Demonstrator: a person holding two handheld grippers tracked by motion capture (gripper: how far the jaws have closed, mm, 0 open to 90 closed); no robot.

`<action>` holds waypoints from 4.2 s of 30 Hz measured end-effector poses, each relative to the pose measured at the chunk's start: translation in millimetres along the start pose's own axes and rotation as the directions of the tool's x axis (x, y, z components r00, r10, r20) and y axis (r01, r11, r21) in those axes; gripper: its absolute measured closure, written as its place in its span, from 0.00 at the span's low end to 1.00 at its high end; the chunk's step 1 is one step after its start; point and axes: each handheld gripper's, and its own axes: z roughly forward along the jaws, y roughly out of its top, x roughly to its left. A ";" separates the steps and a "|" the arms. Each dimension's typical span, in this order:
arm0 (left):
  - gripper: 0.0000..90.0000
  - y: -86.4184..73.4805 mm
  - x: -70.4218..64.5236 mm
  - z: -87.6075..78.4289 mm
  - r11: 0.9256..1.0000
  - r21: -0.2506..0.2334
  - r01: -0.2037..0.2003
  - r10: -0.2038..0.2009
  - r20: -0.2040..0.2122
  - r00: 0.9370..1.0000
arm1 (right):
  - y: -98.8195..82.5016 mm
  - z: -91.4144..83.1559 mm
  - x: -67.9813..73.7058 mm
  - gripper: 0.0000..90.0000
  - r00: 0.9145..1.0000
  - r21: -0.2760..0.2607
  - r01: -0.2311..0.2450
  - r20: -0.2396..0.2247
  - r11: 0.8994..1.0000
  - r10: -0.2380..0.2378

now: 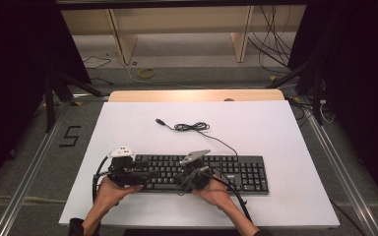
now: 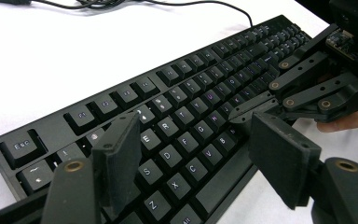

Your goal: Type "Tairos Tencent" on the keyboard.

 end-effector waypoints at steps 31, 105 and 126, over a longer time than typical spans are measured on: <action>0.37 0.9 -0.6 1.9 1.000 0.020 -0.020 0.020 -0.002 1.000 | 2.2 -27.5 -11.7 0.63 0.995 -0.106 -0.095 -0.027 0.990 0.092; 0.99 2.5 -9.8 37.3 0.946 0.281 -0.159 0.155 0.037 0.987 | -3.3 -50.8 -17.4 0.38 0.992 -0.183 -0.128 -0.004 0.975 0.130; 0.76 14.3 -5.0 20.6 0.983 0.154 -0.104 0.099 0.041 0.994 | -3.5 -50.9 -17.6 0.38 0.991 -0.180 -0.130 -0.009 0.975 0.131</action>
